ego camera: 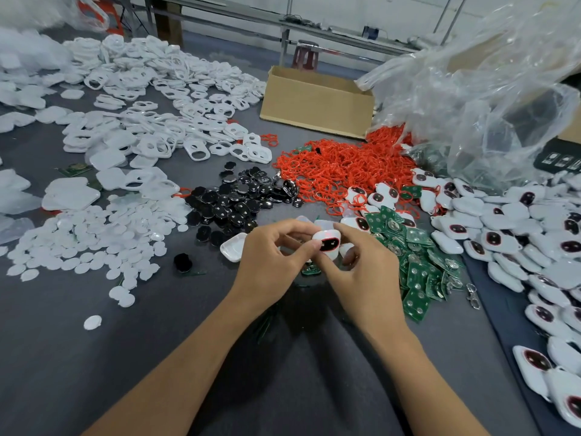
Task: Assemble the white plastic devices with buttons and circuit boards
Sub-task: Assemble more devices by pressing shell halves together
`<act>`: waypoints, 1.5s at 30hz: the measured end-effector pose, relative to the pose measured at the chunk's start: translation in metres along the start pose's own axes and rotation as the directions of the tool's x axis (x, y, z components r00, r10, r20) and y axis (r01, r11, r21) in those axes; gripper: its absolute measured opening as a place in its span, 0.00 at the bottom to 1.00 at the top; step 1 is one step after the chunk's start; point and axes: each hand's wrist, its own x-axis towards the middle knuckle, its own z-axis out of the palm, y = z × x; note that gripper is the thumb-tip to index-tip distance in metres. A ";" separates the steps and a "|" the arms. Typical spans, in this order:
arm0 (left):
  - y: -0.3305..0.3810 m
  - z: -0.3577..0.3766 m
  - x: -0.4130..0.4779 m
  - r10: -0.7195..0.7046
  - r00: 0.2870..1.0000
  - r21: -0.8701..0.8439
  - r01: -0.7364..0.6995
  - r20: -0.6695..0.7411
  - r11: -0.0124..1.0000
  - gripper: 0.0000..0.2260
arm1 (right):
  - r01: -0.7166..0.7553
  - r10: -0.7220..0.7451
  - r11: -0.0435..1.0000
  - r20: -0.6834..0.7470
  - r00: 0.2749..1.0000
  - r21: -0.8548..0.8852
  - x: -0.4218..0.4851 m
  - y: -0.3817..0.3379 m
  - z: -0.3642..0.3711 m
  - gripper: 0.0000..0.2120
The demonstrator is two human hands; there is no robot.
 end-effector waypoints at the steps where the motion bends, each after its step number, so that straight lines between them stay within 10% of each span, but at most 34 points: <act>1: 0.000 0.000 -0.001 0.002 1.000 0.001 -0.002 0.014 1.000 0.08 | 0.013 -0.013 1.000 -0.018 1.000 0.013 0.000 -0.001 0.001 0.13; 13: 0.003 -0.002 0.003 -0.072 0.987 -0.203 0.042 -0.146 0.978 0.04 | -0.097 0.096 0.974 0.013 0.995 0.206 0.008 0.012 -0.011 0.15; 17: 0.002 -0.005 0.004 -0.082 0.980 -0.242 0.036 -0.183 0.970 0.06 | 0.063 -0.031 0.979 -0.164 0.986 0.195 0.007 0.006 -0.016 0.15; 21: 0.002 -0.006 0.005 -0.097 0.974 -0.260 0.041 -0.205 0.965 0.07 | 0.080 -0.066 0.995 0.196 0.978 -0.067 0.002 0.006 -0.008 0.14; 27: 0.001 -0.007 0.005 -0.100 0.974 -0.272 0.042 -0.203 0.962 0.07 | 0.153 -0.139 0.986 -0.195 0.971 0.060 0.001 0.003 -0.011 0.18; 31: 0.000 -0.006 0.005 -0.088 0.974 -0.271 0.030 -0.207 0.962 0.08 | 0.086 -0.087 0.996 0.082 0.993 0.011 -0.002 0.009 0.000 0.19; 36: 0.000 -0.007 0.005 -0.088 0.975 -0.277 0.028 -0.205 0.960 0.06 | 0.234 -0.221 0.972 -0.294 0.930 0.009 -0.001 0.009 -0.004 0.20; 45: 0.001 -0.006 0.004 -0.069 0.986 -0.266 0.026 -0.152 0.964 0.05 | 0.170 -0.116 0.953 -0.213 0.970 0.253 -0.003 0.007 -0.004 0.18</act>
